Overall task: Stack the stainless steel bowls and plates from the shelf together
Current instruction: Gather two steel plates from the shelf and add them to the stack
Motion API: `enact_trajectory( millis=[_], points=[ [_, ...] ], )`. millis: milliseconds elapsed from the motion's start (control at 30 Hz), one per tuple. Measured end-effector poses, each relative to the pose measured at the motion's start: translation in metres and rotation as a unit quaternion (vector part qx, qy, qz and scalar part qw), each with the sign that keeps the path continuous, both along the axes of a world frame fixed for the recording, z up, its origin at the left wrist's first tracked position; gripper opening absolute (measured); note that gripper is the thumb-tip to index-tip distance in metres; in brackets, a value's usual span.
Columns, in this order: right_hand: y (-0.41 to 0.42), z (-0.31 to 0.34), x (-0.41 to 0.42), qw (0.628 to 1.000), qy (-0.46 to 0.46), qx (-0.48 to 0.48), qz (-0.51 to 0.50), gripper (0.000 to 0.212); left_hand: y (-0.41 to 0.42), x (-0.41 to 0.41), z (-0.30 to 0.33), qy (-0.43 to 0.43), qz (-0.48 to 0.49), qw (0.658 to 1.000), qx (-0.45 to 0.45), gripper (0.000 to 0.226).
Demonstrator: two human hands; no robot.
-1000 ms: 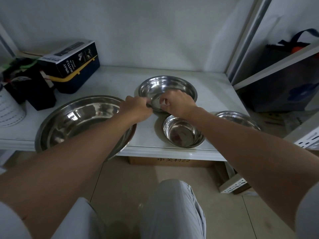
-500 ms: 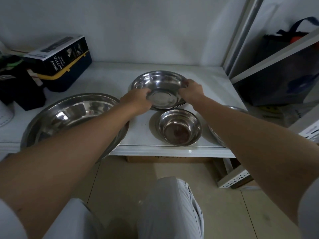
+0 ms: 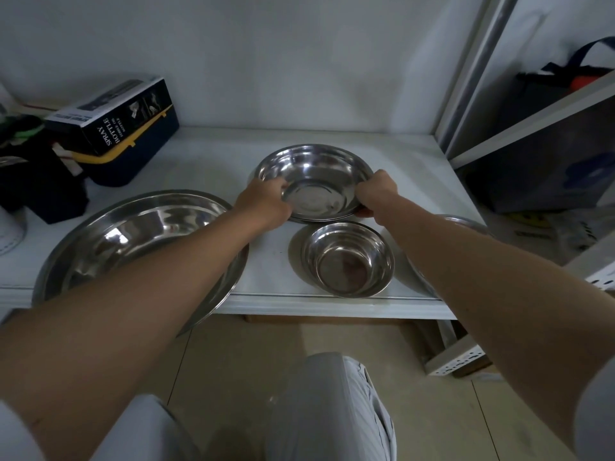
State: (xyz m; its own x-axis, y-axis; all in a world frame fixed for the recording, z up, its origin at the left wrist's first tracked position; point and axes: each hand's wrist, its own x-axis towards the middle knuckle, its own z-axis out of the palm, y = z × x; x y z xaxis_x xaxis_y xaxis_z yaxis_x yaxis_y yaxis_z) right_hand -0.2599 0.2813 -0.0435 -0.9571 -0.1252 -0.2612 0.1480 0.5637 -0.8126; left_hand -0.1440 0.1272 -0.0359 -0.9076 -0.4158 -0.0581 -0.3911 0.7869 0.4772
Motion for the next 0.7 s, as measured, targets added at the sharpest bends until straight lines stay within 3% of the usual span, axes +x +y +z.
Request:
enact_trajectory(
  millis=[167, 400, 533, 700],
  points=[
    [-0.001, 0.007, 0.004, 0.999, 0.004, -0.028, -0.021, 0.008, 0.004, 0.0, 0.002, 0.025, 0.011, 1.0, 0.016, 0.045],
    [-0.017, 0.055, 0.012, 0.993, 0.075, -0.091, -0.016, 0.023, -0.012, 0.01, 0.033, 0.173, 0.074, 0.982, 0.01, 0.046],
    [-0.039, 0.09, 0.037, 0.989, 0.108, -0.102, 0.013, 0.017, -0.037, 0.029, 0.059, 0.19, 0.151, 0.97, 0.032, 0.053],
    [-0.067, 0.116, 0.074, 0.985, 0.12, -0.108, 0.056, 0.014, -0.074, 0.072, 0.086, 0.206, 0.204, 0.957, 0.011, 0.042]
  ],
)
